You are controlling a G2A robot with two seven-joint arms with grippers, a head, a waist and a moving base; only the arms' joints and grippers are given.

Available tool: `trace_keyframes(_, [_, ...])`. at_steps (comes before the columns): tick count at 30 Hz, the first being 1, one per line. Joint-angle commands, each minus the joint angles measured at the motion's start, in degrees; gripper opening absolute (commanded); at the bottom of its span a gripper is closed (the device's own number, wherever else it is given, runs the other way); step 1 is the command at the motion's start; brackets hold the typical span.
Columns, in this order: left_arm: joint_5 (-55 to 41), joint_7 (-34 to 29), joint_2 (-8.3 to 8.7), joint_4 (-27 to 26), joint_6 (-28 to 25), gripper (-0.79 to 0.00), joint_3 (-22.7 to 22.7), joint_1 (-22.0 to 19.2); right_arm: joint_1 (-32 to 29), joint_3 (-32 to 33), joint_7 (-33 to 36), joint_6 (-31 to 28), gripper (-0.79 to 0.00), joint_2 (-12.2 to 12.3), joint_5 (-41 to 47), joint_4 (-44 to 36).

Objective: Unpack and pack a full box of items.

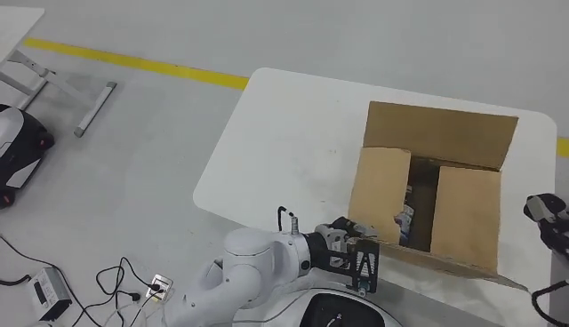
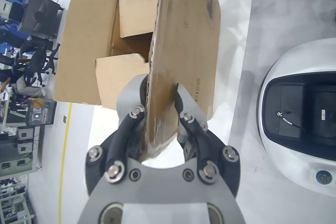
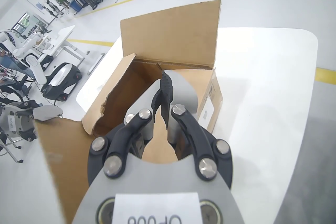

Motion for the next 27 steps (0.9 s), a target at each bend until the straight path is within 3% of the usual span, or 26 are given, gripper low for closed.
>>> trace_keyframes(1, [0.2,-0.2,-0.28,0.8,2.2,0.000,1.1,-1.2,0.0,0.0,0.1,-0.1,-0.776,0.1,0.1,0.0])
trace_keyframes(11, [1.7,-7.1,-2.68,10.6,12.9,0.000,7.5,-10.6,-0.1,2.2,-0.6,1.1,-0.739,0.3,1.4,-0.2])
trace_keyframes(15, [1.3,-10.3,-3.87,14.7,14.8,0.000,10.2,-14.9,0.2,2.8,0.1,1.5,-0.671,0.4,2.8,-0.4])
trace_keyframes(20, [-0.5,-13.5,-5.29,18.2,17.8,0.000,12.6,-18.5,3.3,1.6,3.6,7.0,-0.785,0.8,1.1,0.8])
trace_keyframes(27, [-1.5,-15.5,-6.17,18.1,18.0,0.000,13.6,-19.9,12.1,-0.8,4.5,12.7,-0.785,1.3,-2.1,6.6])
